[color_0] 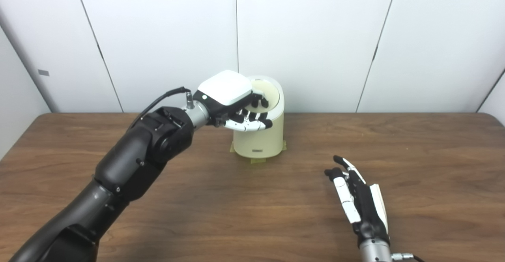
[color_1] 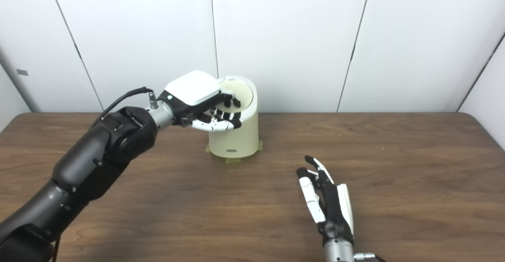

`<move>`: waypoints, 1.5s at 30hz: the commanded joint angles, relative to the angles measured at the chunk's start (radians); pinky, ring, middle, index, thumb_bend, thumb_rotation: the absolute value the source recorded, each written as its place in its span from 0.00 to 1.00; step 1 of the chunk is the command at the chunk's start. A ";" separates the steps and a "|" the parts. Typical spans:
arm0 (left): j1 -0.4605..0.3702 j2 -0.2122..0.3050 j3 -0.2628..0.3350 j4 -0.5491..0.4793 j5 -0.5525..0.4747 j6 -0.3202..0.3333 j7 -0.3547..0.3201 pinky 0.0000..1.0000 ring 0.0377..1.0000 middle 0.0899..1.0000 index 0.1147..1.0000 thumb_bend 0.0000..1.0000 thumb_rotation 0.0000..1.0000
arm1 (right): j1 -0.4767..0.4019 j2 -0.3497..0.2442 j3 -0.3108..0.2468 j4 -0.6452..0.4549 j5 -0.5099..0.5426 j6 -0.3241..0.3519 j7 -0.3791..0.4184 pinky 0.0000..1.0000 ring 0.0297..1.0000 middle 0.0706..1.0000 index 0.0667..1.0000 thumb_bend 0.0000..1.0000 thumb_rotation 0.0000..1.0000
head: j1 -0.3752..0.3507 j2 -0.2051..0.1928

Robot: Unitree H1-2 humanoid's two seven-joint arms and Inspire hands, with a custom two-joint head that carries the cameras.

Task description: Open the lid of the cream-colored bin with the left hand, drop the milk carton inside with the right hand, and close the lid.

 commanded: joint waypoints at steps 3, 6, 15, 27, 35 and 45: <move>-0.010 -0.022 -0.041 0.001 0.028 0.038 -0.119 0.93 0.89 0.87 0.87 0.53 0.99 | -0.012 -0.010 0.005 -0.057 -0.024 -0.015 0.005 0.73 0.73 0.70 0.82 0.39 1.00 | 0.001 0.005; -0.007 -0.032 -0.053 -0.013 0.040 0.059 -0.154 0.94 0.92 0.90 0.90 0.56 1.00 | -0.006 -0.016 0.004 -0.066 -0.031 -0.017 0.008 0.70 0.71 0.68 0.81 0.38 1.00 | 0.000 0.011; -0.001 -0.030 -0.032 -0.088 0.034 0.094 -0.198 0.93 0.92 0.89 0.89 0.59 1.00 | -0.012 -0.025 -0.013 -0.068 -0.037 -0.015 0.009 0.70 0.67 0.64 0.79 0.35 1.00 | 0.009 0.021; -0.007 -0.066 0.212 -0.292 -0.118 0.234 -0.173 0.84 0.90 0.88 0.88 0.50 0.99 | -0.044 -0.019 -0.069 -0.036 0.011 -0.033 -0.010 0.73 0.67 0.64 0.78 0.38 0.96 | 0.028 0.018; 0.252 -0.141 0.347 -0.514 -0.106 0.414 -0.081 0.78 0.87 0.87 0.84 0.42 0.87 | -0.070 -0.033 -0.088 -0.016 0.050 -0.061 -0.006 0.63 0.65 0.65 0.78 0.38 1.00 | 0.026 0.013; 0.672 -0.392 0.559 -0.552 -0.374 0.443 0.183 0.80 0.86 0.85 0.85 0.26 0.70 | -0.094 -0.031 -0.085 -0.049 0.217 0.006 0.100 0.63 0.76 0.79 0.86 0.43 1.00 | 0.033 0.017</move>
